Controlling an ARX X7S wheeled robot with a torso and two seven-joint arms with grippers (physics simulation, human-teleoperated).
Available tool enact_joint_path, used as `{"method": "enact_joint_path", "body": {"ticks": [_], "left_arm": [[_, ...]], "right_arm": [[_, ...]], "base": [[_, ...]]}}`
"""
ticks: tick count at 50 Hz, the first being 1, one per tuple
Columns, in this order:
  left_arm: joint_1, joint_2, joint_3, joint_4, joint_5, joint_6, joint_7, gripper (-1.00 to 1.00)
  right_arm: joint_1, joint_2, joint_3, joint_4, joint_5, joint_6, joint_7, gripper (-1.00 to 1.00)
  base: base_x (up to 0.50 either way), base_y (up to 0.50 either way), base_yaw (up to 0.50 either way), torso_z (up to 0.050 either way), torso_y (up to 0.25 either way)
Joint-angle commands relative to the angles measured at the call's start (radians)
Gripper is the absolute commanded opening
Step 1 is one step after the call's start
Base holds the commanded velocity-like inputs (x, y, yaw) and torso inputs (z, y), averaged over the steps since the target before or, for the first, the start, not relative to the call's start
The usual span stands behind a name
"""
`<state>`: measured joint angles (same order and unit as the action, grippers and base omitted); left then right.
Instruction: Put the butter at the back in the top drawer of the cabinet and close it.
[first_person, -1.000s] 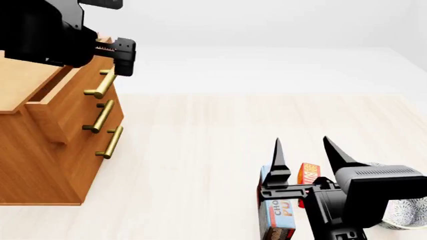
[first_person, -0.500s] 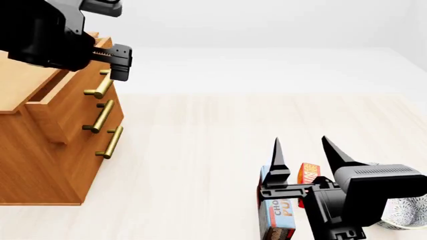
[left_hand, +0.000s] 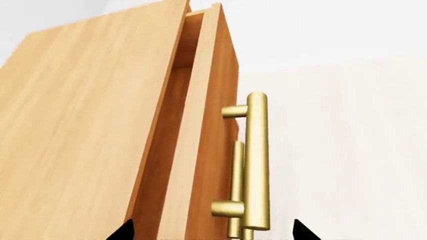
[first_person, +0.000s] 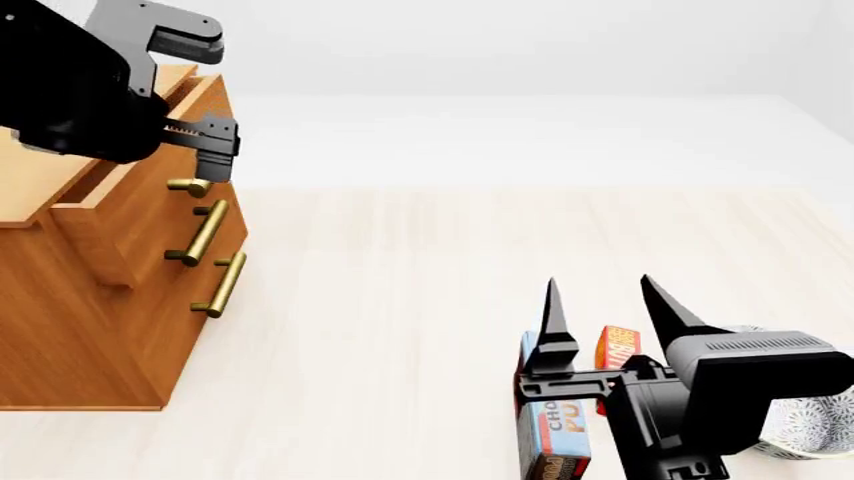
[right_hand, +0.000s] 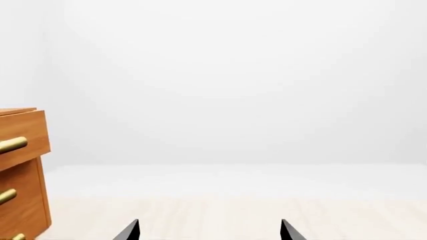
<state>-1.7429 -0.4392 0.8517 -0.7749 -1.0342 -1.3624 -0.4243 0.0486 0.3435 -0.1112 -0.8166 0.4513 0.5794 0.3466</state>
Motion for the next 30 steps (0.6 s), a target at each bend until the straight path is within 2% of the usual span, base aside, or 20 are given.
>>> {"method": "enact_joint_path", "body": {"ticks": [1, 30], "left_arm": [[0.024, -0.004, 0.002, -0.006, 0.003, 0.012, -0.015, 1.0], [0.104, -0.014, -0.022, -0.022, -0.02, 0.058, -0.018, 1.0]], "right_arm": [[-0.005, 0.005, -0.002, 0.004, 0.004, -0.009, 0.002, 1.0], [-0.011, 0.016, -0.017, 0.01, 0.005, -0.024, 0.013, 1.0]], "base": [[0.0, 0.0, 0.0, 0.0, 0.0], [0.0, 0.0, 0.0, 0.0, 0.0]]}}
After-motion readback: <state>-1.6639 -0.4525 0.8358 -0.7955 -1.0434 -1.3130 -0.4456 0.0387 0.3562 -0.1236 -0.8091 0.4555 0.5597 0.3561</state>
